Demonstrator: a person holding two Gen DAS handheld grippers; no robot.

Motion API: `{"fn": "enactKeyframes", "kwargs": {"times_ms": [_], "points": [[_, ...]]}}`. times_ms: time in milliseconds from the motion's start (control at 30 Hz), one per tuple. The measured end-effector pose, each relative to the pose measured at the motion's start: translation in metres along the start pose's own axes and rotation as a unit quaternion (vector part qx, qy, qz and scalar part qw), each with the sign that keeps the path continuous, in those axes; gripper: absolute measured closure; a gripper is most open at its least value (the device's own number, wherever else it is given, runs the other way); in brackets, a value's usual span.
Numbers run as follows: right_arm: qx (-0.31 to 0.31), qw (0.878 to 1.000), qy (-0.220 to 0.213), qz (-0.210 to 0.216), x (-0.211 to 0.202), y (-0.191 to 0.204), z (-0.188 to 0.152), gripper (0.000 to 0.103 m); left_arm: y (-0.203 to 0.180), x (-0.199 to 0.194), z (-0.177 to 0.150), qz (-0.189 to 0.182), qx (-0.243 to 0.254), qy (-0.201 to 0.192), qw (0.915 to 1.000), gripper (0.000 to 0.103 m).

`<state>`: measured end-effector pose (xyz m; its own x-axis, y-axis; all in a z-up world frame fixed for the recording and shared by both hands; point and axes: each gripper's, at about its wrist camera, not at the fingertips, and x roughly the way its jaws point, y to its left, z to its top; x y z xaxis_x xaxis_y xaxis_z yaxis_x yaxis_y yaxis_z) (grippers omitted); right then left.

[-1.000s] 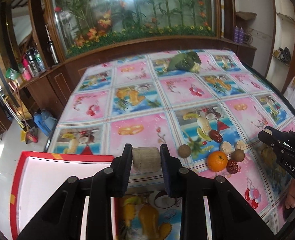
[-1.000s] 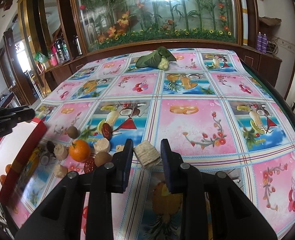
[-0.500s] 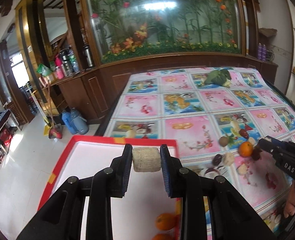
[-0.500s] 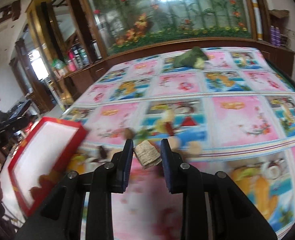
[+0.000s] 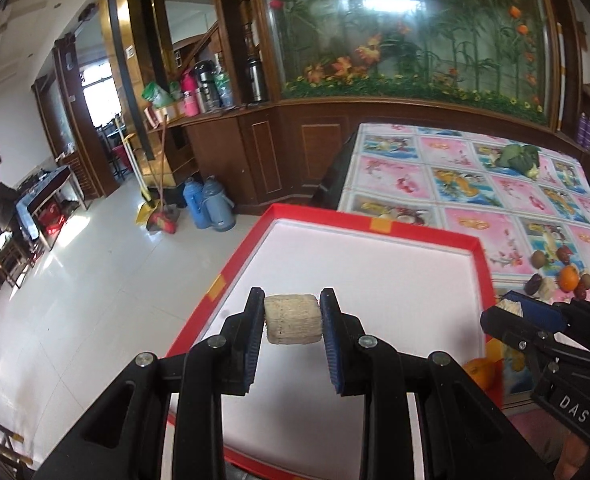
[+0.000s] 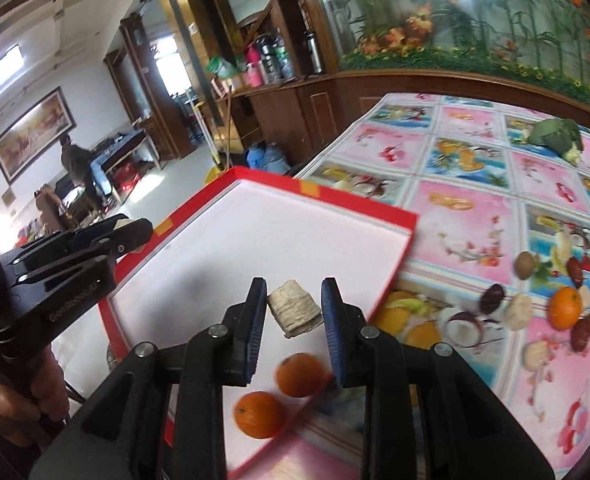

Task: Organize fruits
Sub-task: 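Carry the beige pieces over the white tray and open both grippers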

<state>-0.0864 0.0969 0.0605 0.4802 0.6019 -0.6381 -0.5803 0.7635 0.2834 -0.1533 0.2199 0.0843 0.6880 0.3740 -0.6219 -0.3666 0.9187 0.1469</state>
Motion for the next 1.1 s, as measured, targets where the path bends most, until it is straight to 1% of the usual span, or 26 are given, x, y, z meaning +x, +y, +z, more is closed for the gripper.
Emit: {"fn": "enactKeyframes", "kwargs": {"times_ms": [167, 433, 667, 867, 933, 1033, 1100], "points": [[-0.017, 1.000, 0.026, 0.004, 0.015, 0.018, -0.003, 0.073, 0.012, 0.010, -0.010, 0.010, -0.009, 0.014, 0.9998, 0.075], [-0.042, 0.997, 0.061, -0.002, 0.032, 0.036, -0.005, 0.073, 0.021, 0.026, -0.025, 0.023, -0.009, 0.043, 0.9988, 0.075], [-0.064, 0.993, 0.095, -0.023, 0.049, 0.044, -0.007, 0.073, 0.029, 0.038, -0.035, 0.032, -0.009, 0.065, 0.9973, 0.075], [-0.076, 0.988, 0.124, -0.042, 0.059, 0.046, -0.010, 0.072, 0.032, 0.043, -0.038, 0.041, -0.007, 0.076, 0.9962, 0.075], [-0.075, 0.988, 0.128, -0.044, 0.060, 0.046, -0.010, 0.072, 0.032, 0.045, -0.039, 0.045, -0.006, 0.080, 0.9957, 0.075], [-0.080, 0.987, 0.136, -0.044, 0.058, 0.048, -0.009, 0.072, 0.034, 0.045, -0.039, 0.048, -0.009, 0.085, 0.9952, 0.066], [-0.079, 0.987, 0.132, -0.042, 0.053, 0.047, -0.007, 0.072, 0.036, 0.041, -0.038, 0.055, -0.011, 0.081, 0.9951, 0.052]]}}
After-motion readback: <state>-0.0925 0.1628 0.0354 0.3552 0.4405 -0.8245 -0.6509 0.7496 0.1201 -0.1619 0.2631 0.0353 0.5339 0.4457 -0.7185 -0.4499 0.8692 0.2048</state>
